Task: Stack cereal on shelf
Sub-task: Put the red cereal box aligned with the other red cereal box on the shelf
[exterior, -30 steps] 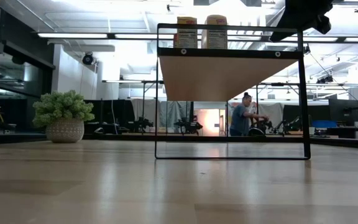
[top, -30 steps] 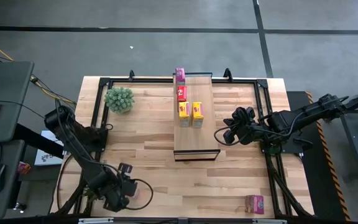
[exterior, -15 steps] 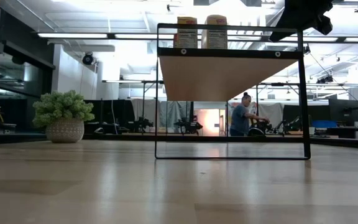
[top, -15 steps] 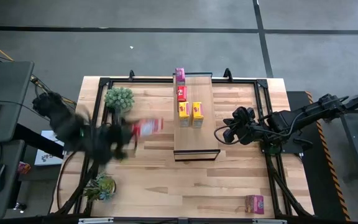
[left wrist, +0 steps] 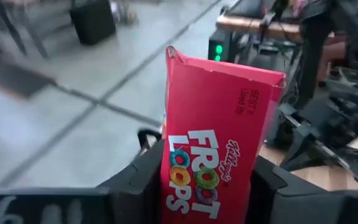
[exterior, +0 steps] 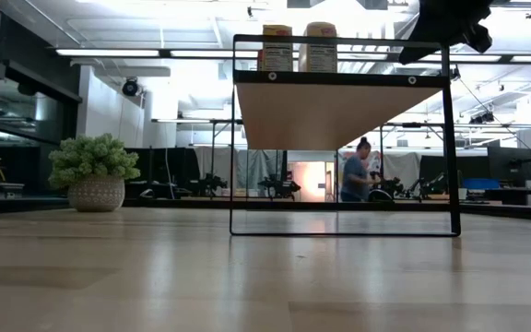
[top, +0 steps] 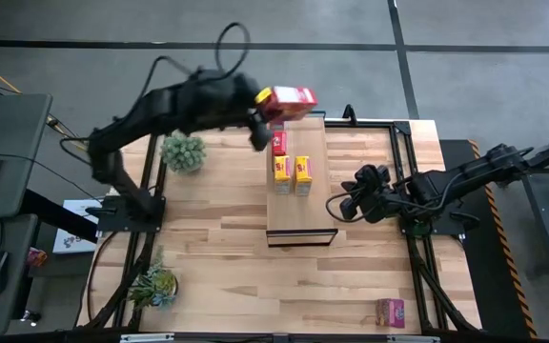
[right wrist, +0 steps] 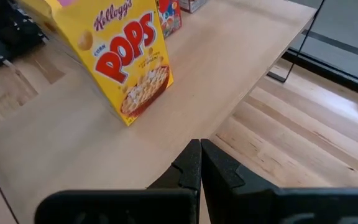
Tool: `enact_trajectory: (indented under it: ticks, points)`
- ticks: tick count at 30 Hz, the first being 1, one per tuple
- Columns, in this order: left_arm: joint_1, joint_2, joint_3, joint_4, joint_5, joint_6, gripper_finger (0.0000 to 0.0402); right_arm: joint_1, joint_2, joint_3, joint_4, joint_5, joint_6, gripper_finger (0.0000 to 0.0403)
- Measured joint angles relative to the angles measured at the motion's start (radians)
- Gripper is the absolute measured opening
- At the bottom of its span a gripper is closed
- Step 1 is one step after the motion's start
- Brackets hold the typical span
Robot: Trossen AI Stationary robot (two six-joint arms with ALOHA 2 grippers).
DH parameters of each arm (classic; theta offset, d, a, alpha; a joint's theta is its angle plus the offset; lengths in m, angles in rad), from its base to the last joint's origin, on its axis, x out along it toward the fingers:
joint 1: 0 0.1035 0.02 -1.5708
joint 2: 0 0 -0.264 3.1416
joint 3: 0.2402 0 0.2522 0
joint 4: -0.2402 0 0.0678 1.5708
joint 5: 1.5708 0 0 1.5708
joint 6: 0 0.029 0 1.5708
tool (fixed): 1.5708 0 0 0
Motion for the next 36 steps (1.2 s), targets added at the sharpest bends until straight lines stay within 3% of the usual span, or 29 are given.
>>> enact_trajectory:
  ticks: [6,11,20,26,36]
  points:
    - [0.092,0.185,0.140,-0.073,0.166,-0.106,0.0136,0.000,0.046,0.000,-0.004,-0.001,0.009,0.0000]
    - [0.134,0.246,0.135,-0.077,0.249,-0.156,0.0136,0.000,0.098,0.000,-0.005,-0.010,0.009,0.0000]
    - [0.186,0.255,0.135,-0.220,0.248,-0.226,0.0136,0.001,0.110,0.000,-0.001,-0.027,0.064,0.0000]
    - [0.199,0.258,0.135,-0.301,0.363,-0.236,0.0136,0.001,0.111,0.000,-0.001,-0.023,0.062,0.0000]
    - [0.192,0.296,0.135,-0.268,0.381,-0.234,0.0136,0.001,0.111,0.000,0.000,-0.022,0.062,0.0000]
